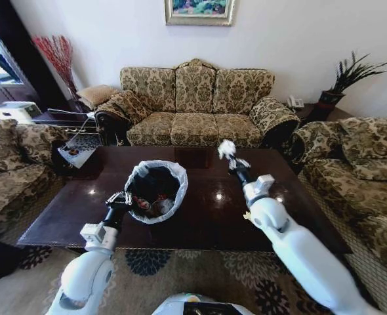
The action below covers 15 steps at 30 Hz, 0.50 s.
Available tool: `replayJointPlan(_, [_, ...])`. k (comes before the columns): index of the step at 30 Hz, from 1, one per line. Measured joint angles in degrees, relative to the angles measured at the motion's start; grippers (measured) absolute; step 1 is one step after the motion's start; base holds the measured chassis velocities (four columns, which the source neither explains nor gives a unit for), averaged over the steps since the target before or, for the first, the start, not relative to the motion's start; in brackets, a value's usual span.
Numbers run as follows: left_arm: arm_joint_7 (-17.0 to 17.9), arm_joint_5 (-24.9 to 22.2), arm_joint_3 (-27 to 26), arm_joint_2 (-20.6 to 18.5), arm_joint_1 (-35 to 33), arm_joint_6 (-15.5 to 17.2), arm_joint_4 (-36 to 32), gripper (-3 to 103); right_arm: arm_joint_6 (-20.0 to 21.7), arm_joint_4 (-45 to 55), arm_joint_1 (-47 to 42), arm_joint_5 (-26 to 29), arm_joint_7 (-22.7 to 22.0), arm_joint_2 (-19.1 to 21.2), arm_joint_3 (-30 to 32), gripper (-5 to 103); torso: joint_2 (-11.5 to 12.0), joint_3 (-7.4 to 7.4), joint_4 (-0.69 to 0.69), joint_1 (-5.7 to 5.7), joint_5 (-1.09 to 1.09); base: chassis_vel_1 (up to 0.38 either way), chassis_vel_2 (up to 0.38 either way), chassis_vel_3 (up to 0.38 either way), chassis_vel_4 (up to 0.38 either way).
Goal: Move to the front of the table and place the trash on the table into the trash bin.
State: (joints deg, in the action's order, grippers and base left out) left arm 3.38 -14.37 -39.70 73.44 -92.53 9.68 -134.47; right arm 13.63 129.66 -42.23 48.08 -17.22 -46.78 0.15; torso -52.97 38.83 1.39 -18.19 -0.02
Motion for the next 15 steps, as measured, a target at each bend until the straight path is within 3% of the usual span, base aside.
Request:
replayJointPlan(3, [-0.1,-0.2,0.5,-1.1,0.8,0.4,0.4,3,1.4,5.7,3.5,6.2,4.9,4.6,-3.2,0,0.0,0.00,-0.05,0.00,0.00,0.000,0.000,0.000,0.000])
replayJointPlan(6, [-0.1,-0.3,0.5,-1.4,0.8,0.4,0.5,3,2.2,6.7,5.1,7.9,7.6,6.1,-6.1,0,0.0,0.00,-0.04,0.00,0.01,0.000,0.000,0.000,0.000])
replayJointPlan(15, [-0.1,-0.3,0.8,-1.5,0.9,0.6,0.6,3,2.2,6.2,7.0,4.3,10.6,5.7,-16.2,0,0.0,0.01,-0.02,-0.01,0.02,0.000,0.000,0.000,0.000])
